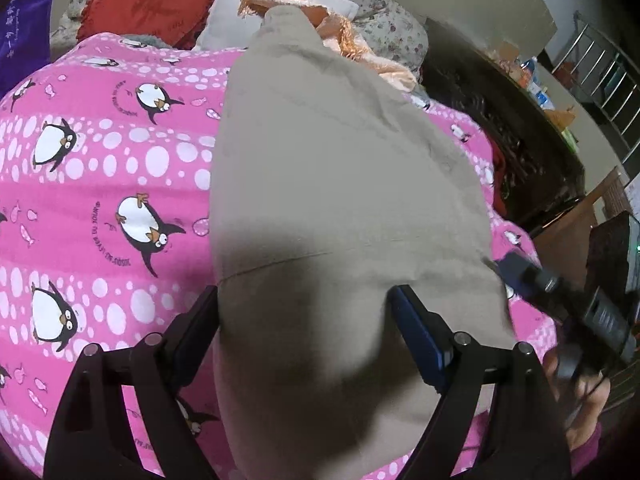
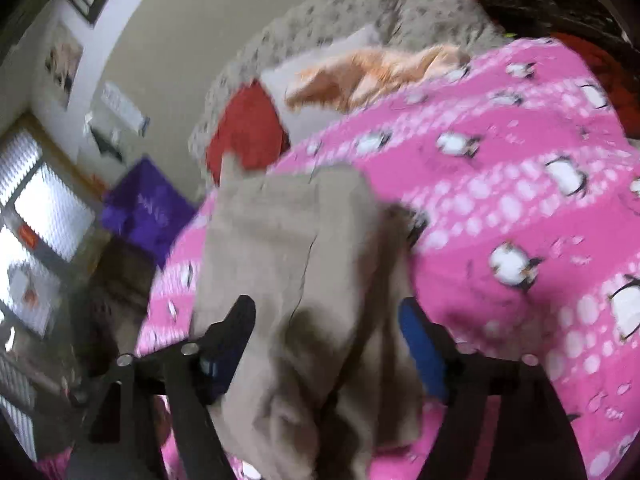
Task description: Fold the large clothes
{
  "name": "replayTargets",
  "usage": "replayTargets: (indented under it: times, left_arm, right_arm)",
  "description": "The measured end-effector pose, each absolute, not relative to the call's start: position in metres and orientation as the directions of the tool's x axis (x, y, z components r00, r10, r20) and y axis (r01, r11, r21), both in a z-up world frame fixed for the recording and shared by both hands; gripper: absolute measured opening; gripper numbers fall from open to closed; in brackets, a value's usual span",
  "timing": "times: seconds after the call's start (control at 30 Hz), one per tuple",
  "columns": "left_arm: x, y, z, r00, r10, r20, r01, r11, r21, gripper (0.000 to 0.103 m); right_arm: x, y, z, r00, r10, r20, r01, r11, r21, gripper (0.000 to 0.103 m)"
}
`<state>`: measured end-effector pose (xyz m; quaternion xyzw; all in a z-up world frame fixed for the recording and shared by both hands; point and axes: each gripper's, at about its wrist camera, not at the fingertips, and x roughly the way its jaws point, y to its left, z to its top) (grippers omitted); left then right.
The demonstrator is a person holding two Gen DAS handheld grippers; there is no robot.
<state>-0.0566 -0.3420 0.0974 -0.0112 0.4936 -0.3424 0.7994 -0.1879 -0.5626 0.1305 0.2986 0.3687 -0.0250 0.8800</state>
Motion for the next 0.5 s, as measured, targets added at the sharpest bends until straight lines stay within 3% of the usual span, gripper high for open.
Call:
replayTargets:
  times: [0.03, 0.07, 0.1, 0.2, 0.27, 0.33, 0.4, 0.43, 0.5]
  left_arm:
    - [-0.057, -0.343, 0.097, 0.28, -0.554, -0.784, 0.538, 0.767, -0.349, 0.086]
    - [-0.056, -0.343, 0.097, 0.28, -0.552, -0.785, 0.539, 0.767, -0.348, 0.086]
    - [-0.057, -0.344, 0.097, 0.279, -0.551, -0.787, 0.541, 0.767, -0.345, 0.086]
    - [-0.056, -0.346, 0.097, 0.278, -0.548, -0.789, 0.549, 0.765, -0.337, 0.087]
    - [-0.051, -0.348, 0.09, 0.251, -0.547, -0.799, 0.55, 0.76, -0.347, 0.093]
    - [-0.047, -0.35, 0.08, 0.213, -0.555, -0.804, 0.542, 0.752, -0.375, 0.096]
    - [-0.043, -0.348, 0.075, 0.202, -0.557, -0.806, 0.524, 0.756, -0.391, 0.1]
    - [-0.041, -0.347, 0.073, 0.19, -0.573, -0.797, 0.519, 0.748, -0.414, 0.101]
    - [-0.038, -0.347, 0.069, 0.159, -0.603, -0.782, 0.521, 0.724, -0.452, 0.101]
  right_arm:
    - [-0.182, -0.556, 0.124, 0.702, 0.191, -0.686, 0.255, 0.832, 0.493, 0.061]
    - [-0.174, -0.545, 0.12, 0.684, 0.202, -0.701, 0.226, 0.855, 0.467, 0.016]
    - [-0.167, -0.535, 0.12, 0.671, 0.173, -0.721, 0.209, 0.889, 0.408, 0.008]
    - [-0.158, -0.526, 0.125, 0.679, 0.055, -0.732, 0.212, 0.94, 0.268, 0.007]
    - [-0.152, -0.537, 0.112, 0.658, -0.041, -0.752, 0.283, 0.939, 0.196, 0.007]
    - [-0.147, -0.555, 0.088, 0.635, 0.015, -0.772, 0.332, 0.897, 0.29, 0.007]
    - [-0.153, -0.562, 0.088, 0.678, 0.06, -0.732, 0.311, 0.879, 0.361, 0.009]
    - [-0.157, -0.564, 0.09, 0.699, 0.075, -0.711, 0.301, 0.871, 0.388, 0.018]
    - [-0.165, -0.571, 0.095, 0.737, 0.095, -0.67, 0.292, 0.849, 0.441, 0.062]
